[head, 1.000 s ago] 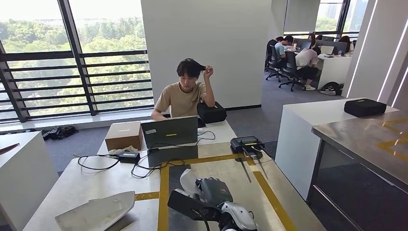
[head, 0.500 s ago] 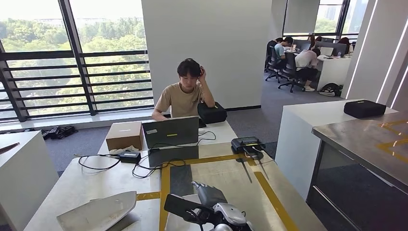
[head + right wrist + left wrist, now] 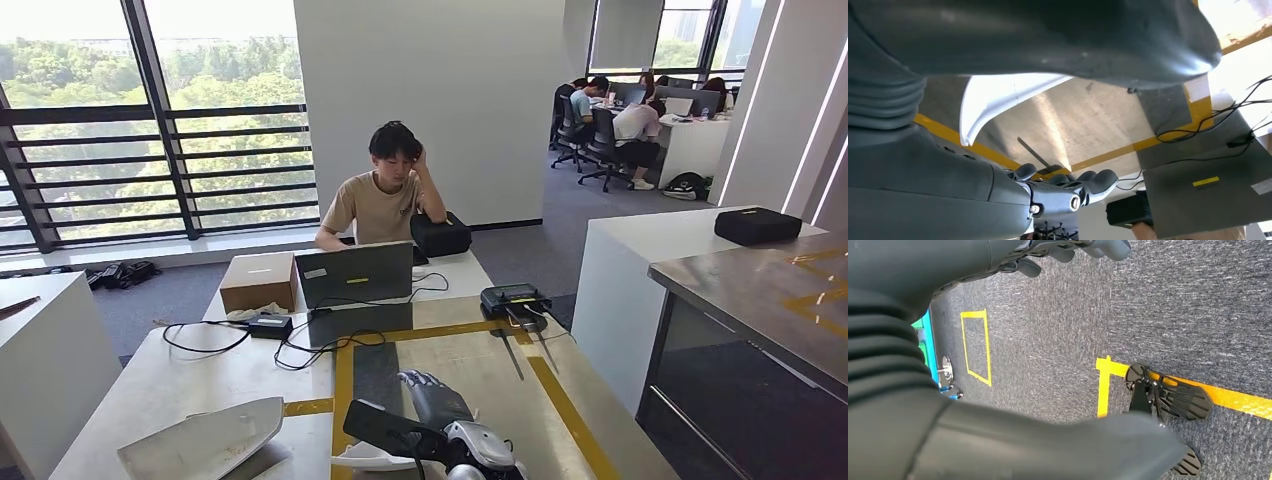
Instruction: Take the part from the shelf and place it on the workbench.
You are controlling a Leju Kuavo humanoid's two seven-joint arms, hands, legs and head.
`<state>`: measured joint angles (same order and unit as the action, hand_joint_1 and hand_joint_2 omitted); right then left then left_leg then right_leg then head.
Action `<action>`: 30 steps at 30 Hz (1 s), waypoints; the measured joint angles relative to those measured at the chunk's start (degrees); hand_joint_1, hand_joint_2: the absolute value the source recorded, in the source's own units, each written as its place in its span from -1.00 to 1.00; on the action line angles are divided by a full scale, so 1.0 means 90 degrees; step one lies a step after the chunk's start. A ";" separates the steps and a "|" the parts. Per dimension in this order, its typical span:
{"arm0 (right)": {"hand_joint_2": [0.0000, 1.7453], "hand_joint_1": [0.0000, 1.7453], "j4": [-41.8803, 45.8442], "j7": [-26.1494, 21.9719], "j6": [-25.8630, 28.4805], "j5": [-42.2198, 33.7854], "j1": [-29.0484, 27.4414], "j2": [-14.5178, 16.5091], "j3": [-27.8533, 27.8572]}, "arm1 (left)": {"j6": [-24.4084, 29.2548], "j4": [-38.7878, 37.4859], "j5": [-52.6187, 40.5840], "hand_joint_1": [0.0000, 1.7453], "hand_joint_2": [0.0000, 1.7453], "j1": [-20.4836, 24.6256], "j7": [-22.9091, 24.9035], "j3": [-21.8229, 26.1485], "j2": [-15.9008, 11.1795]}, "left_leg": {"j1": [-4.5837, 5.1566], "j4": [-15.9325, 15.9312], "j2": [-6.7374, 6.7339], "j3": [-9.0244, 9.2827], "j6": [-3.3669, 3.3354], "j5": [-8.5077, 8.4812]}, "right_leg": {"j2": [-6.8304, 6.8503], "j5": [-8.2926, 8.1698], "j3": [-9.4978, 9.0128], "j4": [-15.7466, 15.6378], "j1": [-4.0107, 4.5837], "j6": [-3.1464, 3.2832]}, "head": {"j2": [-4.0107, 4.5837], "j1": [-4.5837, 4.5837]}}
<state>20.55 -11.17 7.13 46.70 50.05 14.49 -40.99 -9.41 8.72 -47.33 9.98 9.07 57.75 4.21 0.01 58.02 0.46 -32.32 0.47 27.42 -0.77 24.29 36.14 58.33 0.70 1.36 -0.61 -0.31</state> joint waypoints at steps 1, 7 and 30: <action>-1.00 -1.00 0.0004 -0.0053 0.0089 -0.0030 -0.0001 0.0000 0.0012 | 0.0001 0.0000 -0.0007 -1.00 -1.00 -0.0001 0.0005 0.0000 -0.0001 | 0.0006 0.0011 -0.0001 -0.0003 -0.0017 0.0008 | 0.0000 -0.0002 -0.0001 -0.0002 -0.0006 -0.0012 | 0.0000 -0.0002; -1.00 -1.00 0.0809 -0.0568 0.0883 -0.0562 -0.0077 -0.0018 0.0301 | 0.0072 -0.0001 -0.0047 -1.00 -1.00 -0.0044 -0.0013 0.0000 0.0031 | -0.0068 -0.0142 -0.0053 0.0056 -0.0114 -0.0144 | -0.0007 0.0213 0.0113 0.0274 -0.0003 -0.0134 | -0.0001 0.0007; -1.00 -1.00 0.7130 -0.2169 0.1243 -0.3841 -0.4391 -0.2086 0.2333 | 0.0488 -0.0004 0.0179 -1.00 -1.00 -0.0639 -0.0382 0.0444 0.0036 | -0.0070 0.0879 -0.0048 0.0138 0.0041 0.0692 | 0.0056 -0.0130 0.0245 0.0117 -0.0070 0.0034 | -0.0001 -0.0027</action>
<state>84.72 -30.69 18.32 12.13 10.54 -4.28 -19.99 -5.03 8.68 -45.72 4.23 5.63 61.74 4.54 -0.62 65.94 0.03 -31.08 0.84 33.64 -0.26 23.12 38.35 59.38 0.07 1.66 -0.62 -0.55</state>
